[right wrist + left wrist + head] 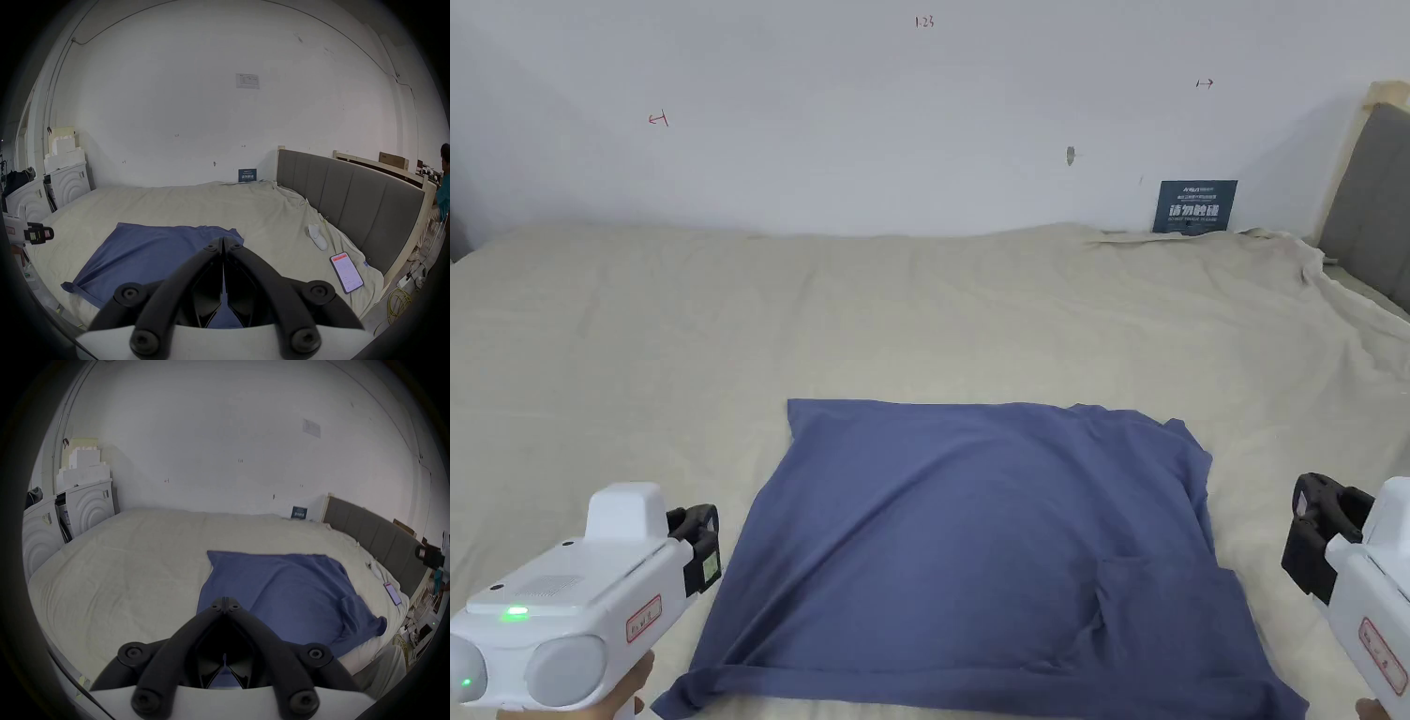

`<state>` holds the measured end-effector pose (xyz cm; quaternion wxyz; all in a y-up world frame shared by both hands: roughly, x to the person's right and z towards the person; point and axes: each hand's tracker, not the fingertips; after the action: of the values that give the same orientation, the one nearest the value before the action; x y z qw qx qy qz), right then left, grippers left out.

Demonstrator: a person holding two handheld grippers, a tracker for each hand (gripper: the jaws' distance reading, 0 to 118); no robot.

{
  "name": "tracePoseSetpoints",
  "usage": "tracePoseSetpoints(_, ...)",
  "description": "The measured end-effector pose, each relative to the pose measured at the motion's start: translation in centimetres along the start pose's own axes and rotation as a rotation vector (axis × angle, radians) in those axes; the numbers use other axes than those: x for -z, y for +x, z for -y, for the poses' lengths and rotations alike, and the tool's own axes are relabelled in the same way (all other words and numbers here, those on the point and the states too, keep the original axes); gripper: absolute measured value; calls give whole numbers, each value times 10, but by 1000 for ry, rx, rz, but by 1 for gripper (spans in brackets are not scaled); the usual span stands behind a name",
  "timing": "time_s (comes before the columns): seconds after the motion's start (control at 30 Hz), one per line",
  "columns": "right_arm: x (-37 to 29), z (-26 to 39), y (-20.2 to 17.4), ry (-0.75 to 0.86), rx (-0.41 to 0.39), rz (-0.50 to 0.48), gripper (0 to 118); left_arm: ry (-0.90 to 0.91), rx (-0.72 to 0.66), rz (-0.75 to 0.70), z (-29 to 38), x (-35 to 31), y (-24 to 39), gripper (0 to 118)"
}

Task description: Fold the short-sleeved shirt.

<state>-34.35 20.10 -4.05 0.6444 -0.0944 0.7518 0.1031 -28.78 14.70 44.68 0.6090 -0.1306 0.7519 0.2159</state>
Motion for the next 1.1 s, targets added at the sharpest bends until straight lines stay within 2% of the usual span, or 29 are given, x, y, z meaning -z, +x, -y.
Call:
tracePoseSetpoints(0.23, 5, 7, 8, -24, 3, -11, 0, -253, -59, -32, 30, 23, -21, 0)
tracePoseSetpoints(0.27, 6, 9, 9, -32, 3, -12, 0, -303, -68, -34, 34, 28, -24, 5)
tracePoseSetpoints(0.3, 6, 10, 10, -39, 5, -13, 0, -341, -81, -31, 39, 32, -27, 13)
tracePoseSetpoints(0.33, 6, 12, 11, -45, 8, -13, 0, -378, -84, -42, 43, 36, -30, 27)
tracePoseSetpoints(0.43, 7, 17, 12, -62, 17, -18, 0, -438, -87, -56, 60, 46, -37, 84)
tracePoseSetpoints(0.47, 8, 20, 13, -68, 17, -17, 0, -470, -77, -65, 64, 50, -38, 96)
tracePoseSetpoints(0.5, 8, 21, 13, -75, 15, -16, 0, -478, -64, -71, 71, 54, -40, 101)
tracePoseSetpoints(0.53, 9, 23, 14, -82, 15, -16, 0, -477, -56, -80, 76, 57, -41, 101)
tracePoseSetpoints(0.73, 12, 37, 19, -120, 30, -12, 0, -522, -41, -101, 92, 75, -42, 99)
tracePoseSetpoints(0.8, 11, 41, 22, -132, 34, -8, 0, -536, -30, -106, 96, 77, -40, 92)
tracePoseSetpoints(0.9, 9, 46, 28, -149, 50, -4, 0, -572, -46, -11, 100, 80, -39, 22)
tracePoseSetpoints(0.93, 9, 48, 31, -157, 53, 0, 0, -563, -67, 2, 100, 79, -37, 12)
tracePoseSetpoints(1.03, 12, 57, 42, -202, 75, 14, 0, -532, -25, -30, 95, 74, -32, 4)
tracePoseSetpoints(1.1, 20, 69, 51, -292, 92, 1, 1, -517, -16, -21, 89, 70, -31, 3)
